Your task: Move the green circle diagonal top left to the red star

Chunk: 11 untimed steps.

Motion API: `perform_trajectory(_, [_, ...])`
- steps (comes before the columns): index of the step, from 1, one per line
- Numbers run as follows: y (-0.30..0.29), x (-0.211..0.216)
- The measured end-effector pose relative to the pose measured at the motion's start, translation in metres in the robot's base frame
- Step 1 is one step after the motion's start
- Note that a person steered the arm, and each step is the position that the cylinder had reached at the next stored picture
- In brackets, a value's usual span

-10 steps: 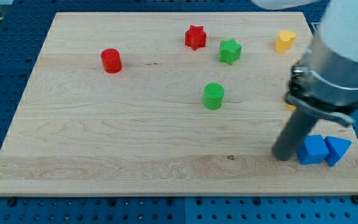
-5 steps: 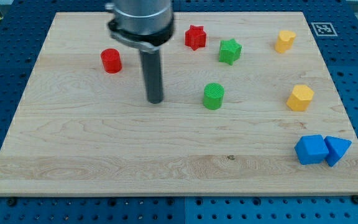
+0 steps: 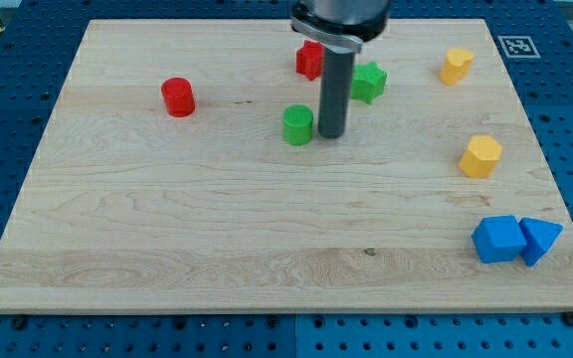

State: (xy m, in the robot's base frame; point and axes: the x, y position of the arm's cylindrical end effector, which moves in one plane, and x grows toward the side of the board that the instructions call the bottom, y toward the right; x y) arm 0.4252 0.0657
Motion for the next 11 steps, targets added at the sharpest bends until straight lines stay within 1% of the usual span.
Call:
perform_trajectory(1, [0.015, 0.041])
perform_trajectory(2, [-0.06, -0.005])
perform_trajectory(3, [-0.116, -0.071])
perform_trajectory(4, [-0.087, -0.042])
perform_trajectory(5, [-0.094, -0.051])
perform_trajectory(6, [-0.115, -0.118])
perform_trajectory(7, [-0.115, -0.116])
perform_trajectory(8, [-0.116, -0.134])
perform_trajectory(9, [-0.117, -0.176])
perform_trajectory(10, [-0.173, -0.145])
perform_trajectory(11, [-0.279, -0.127])
